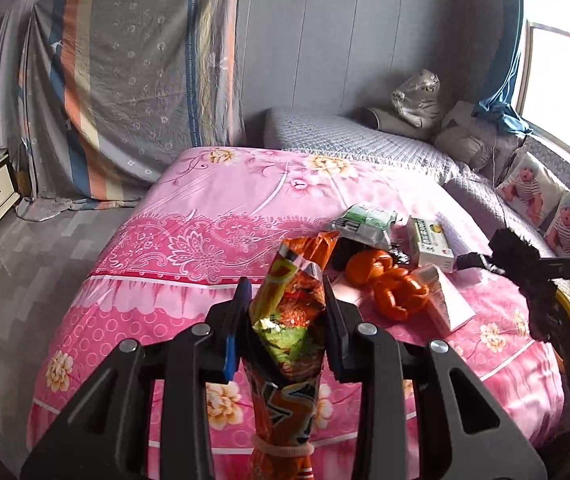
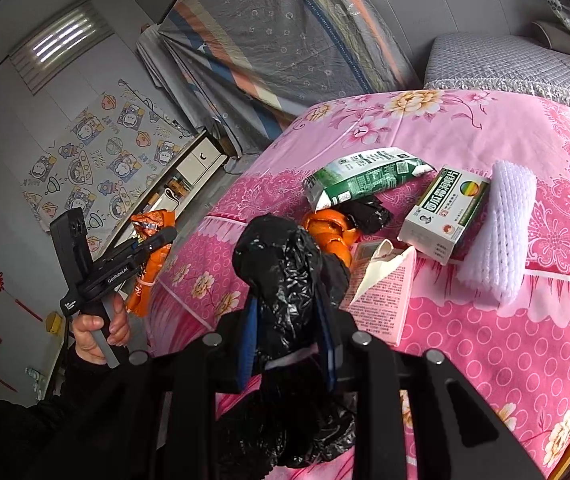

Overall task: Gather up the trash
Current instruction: 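Carry the black bag and snack wrapper over the bin while opening both tools to release them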

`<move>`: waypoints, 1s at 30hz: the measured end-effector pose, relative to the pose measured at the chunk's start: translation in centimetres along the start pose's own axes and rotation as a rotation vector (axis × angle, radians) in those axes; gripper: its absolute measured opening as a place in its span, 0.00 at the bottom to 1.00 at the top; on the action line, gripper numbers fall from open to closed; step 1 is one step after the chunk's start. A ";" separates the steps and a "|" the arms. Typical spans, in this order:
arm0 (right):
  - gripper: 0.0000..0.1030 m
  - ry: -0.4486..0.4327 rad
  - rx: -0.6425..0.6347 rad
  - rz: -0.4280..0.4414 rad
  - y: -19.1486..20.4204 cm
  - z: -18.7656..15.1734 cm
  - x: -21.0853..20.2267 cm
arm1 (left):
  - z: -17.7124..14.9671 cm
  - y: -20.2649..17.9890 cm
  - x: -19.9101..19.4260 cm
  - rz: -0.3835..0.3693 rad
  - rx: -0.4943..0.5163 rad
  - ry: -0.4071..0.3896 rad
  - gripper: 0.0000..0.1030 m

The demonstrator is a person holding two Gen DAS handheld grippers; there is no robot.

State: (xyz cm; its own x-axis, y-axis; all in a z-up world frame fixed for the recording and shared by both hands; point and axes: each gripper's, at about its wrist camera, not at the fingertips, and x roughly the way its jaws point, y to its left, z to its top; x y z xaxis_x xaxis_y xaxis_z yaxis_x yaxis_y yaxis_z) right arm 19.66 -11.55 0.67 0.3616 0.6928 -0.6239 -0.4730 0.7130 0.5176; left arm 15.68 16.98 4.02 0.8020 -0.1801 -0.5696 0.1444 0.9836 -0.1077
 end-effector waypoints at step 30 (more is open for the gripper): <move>0.24 -0.275 0.249 -0.222 -11.2 -7.7 -15.5 | 0.5 -24.5 6.3 -0.365 0.219 0.059 0.31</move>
State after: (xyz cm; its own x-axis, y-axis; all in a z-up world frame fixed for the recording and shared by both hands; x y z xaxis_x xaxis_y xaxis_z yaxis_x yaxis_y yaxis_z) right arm 13.16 -31.11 0.02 0.6491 0.4988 -0.5743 -0.1634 0.8288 0.5351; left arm 17.50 -8.27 3.46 0.6415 -0.5104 -0.5728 0.5377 0.8316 -0.1389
